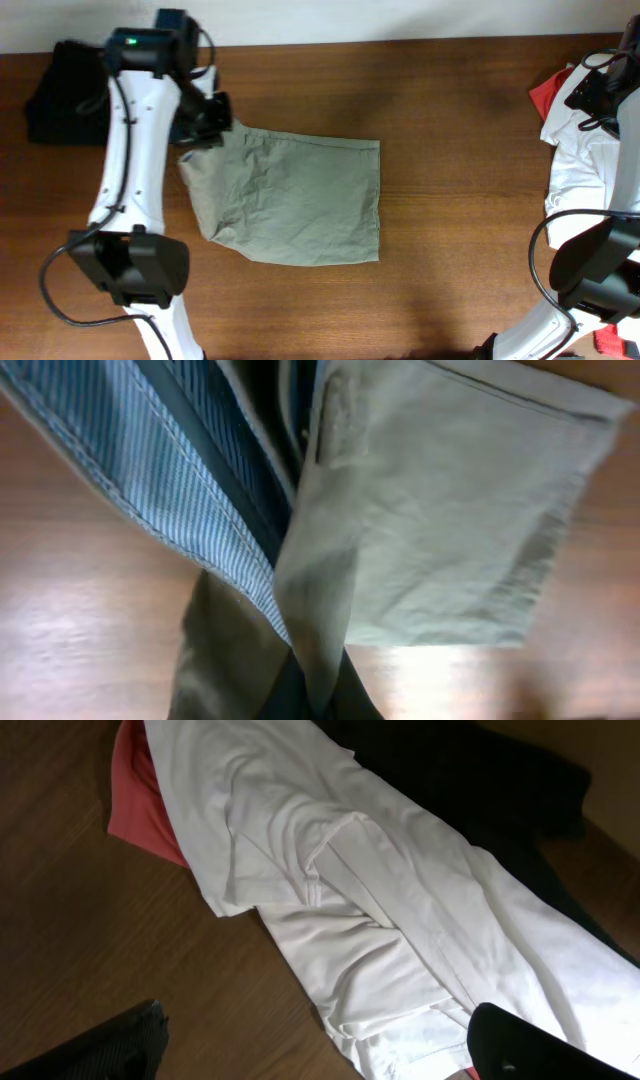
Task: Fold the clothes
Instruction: 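Fold the left end over toward the right with the left gripper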
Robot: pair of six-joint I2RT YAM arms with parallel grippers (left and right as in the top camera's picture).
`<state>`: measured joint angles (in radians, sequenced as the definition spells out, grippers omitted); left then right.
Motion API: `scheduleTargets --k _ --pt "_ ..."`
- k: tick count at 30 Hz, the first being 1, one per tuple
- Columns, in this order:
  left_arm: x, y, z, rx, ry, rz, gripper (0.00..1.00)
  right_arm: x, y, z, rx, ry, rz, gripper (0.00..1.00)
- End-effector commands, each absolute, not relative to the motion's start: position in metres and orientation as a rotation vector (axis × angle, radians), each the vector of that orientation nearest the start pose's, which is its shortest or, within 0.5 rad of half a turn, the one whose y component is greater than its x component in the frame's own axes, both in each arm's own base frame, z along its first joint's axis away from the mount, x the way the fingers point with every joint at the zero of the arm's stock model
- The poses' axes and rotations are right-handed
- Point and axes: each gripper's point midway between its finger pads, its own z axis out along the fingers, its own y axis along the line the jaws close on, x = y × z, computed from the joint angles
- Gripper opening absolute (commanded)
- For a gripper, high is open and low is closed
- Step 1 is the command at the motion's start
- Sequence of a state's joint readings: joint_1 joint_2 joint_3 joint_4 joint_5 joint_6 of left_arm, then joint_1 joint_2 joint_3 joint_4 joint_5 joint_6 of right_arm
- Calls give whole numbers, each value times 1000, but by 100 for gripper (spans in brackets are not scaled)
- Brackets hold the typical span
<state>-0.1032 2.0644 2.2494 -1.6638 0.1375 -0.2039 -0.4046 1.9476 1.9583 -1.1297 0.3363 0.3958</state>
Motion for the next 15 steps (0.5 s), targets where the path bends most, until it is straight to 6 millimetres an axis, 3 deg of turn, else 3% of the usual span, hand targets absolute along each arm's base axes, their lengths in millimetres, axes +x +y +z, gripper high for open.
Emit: scheduleTargets --k 1,3,5,15 --pt "388 -103 259 -73 2898 -351 1 404 -238 222 1134 2370 -468 99" --pt "388 -118 270 -15 2848 -369 1 404 -238 222 1135 2369 -468 99" --pt "382 -131 266 32 2869 -372 1 404 -238 222 1135 2369 -468 99" --pt "362 -217 216 255 2933 -403 1 404 -238 222 1135 2369 -468 99"
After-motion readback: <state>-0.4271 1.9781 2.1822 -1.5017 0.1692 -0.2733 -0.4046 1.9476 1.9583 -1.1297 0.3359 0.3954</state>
